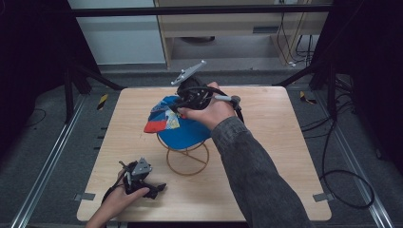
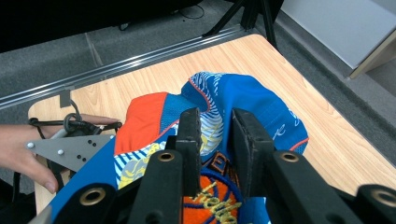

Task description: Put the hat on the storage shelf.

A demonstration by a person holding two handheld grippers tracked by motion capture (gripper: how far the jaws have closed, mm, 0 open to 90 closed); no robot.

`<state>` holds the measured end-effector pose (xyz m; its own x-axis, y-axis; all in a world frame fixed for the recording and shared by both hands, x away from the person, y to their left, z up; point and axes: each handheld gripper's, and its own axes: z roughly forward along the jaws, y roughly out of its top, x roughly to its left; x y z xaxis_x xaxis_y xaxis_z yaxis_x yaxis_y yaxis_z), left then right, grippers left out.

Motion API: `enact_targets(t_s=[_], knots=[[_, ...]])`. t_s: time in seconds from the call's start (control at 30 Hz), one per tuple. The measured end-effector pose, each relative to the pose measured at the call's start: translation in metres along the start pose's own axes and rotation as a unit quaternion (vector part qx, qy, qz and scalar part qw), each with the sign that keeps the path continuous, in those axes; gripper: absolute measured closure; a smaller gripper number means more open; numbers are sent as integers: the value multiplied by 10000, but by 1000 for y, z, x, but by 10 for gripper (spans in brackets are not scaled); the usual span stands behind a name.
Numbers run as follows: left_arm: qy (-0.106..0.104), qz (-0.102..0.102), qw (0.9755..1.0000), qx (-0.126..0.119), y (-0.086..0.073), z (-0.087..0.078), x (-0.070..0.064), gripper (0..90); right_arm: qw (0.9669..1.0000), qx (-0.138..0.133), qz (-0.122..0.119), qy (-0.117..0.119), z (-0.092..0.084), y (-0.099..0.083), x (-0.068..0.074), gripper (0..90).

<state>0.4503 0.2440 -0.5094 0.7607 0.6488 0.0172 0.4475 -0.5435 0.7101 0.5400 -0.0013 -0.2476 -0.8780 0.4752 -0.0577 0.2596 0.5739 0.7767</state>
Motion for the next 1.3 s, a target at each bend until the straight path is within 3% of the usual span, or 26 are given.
enact_targets(t_s=[0.3,0.6,0.97,1.3], knots=[[0,0,10000,0,0,0,0,0,10000,0,-28,35,-2,-4,6,704],[0,0,10000,0,0,0,0,0,10000,17,-51,-11,-6,-8,10,622],[1,-1,10000,-1,0,0,0,0,9997,0,42,-232,-13,-7,9,413],[1,-1,10000,0,0,0,0,0,9982,-23,309,-507,-22,-14,6,220]])
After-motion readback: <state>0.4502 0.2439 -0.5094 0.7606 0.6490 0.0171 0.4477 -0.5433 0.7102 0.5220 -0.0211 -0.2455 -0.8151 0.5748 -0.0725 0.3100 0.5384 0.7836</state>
